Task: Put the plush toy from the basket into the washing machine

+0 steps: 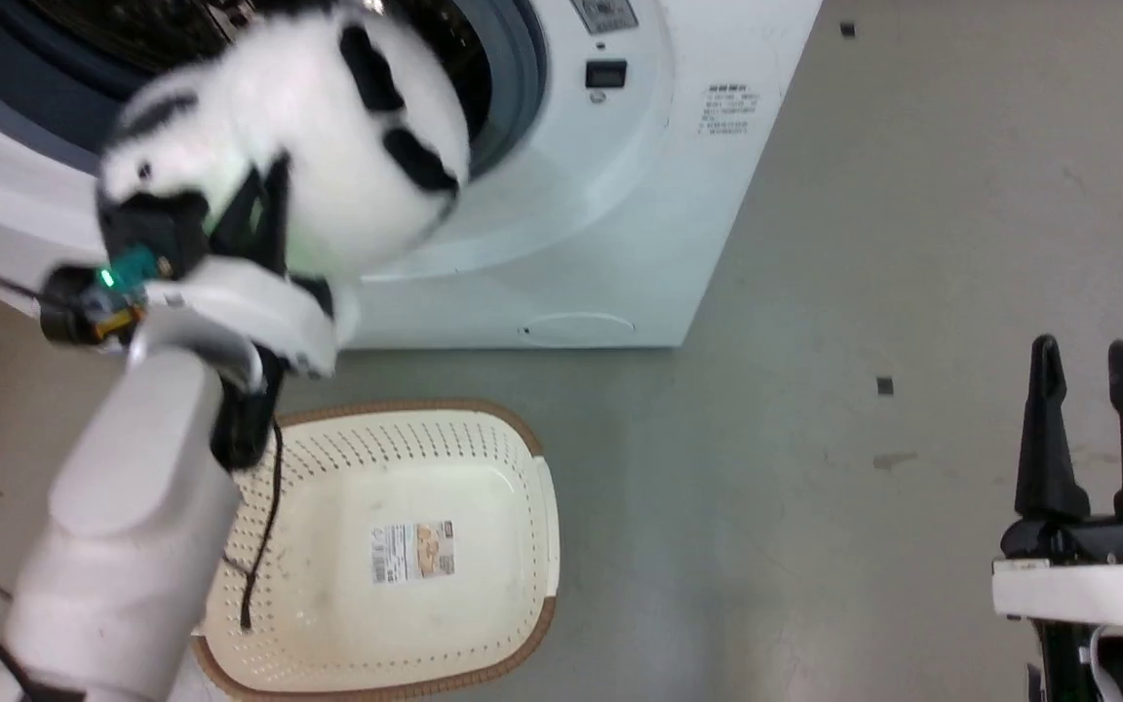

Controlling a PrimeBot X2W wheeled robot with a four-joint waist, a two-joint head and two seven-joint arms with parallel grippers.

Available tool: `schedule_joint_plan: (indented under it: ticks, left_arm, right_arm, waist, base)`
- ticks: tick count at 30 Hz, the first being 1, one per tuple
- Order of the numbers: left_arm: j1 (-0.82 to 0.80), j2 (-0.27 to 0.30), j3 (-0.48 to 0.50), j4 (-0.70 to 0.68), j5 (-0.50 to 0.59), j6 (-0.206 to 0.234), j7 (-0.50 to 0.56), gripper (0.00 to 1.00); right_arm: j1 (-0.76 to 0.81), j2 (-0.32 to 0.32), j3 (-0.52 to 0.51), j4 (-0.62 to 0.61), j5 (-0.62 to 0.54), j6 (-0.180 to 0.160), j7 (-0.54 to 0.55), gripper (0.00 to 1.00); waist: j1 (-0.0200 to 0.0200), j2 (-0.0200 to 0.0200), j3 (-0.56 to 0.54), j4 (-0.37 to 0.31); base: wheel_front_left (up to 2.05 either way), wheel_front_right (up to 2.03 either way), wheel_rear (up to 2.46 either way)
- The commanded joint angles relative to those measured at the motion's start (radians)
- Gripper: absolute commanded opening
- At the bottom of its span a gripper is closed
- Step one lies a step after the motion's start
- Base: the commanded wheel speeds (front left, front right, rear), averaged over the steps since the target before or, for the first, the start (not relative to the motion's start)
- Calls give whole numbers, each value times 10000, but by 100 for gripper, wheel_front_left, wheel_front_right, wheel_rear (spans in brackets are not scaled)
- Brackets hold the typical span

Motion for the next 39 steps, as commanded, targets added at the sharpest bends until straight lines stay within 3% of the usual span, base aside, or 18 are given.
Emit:
schedule_joint_plan:
  ticks: [1,15,29,30,31,39]
  left_arm:
    - [-371,27,99,-6,34,39,-68,0]
    - [-4849,888,1217,1243,215,-241,-68,0]
    - [-8282,1400,1645,2838,544,-245,-67,0]
    - [-8344,1427,1684,2861,596,-220,-67,46]
    - [-8354,1422,1727,2935,610,-212,-67,100]
    - [-7620,1214,2133,2411,1033,-71,-68,100]
  right_arm:
    - [-212,-4,-5,-64,8,8,-42,100]
    - [-1557,-4,-49,-440,374,8,-42,100]
    - [-2139,-4,55,-755,631,8,-42,100]
    - [-2159,-4,20,-762,627,8,-42,100]
    - [-2174,-4,-21,-761,624,8,-42,100]
    - [-2274,-4,-158,-676,430,8,-42,100]
  waist:
    - [1,0,574,-238]
    - [1,0,3798,-1383]
    - [1,0,5507,-1797]
    - [1,0,5542,-1790]
    - [1,0,5558,-1775]
    - [1,0,5235,-1509]
  base:
    - [0,0,0]
    - [0,0,0]
    - [0,0,0]
    - [0,0,0]
    - [0,0,0]
    - [0,0,0]
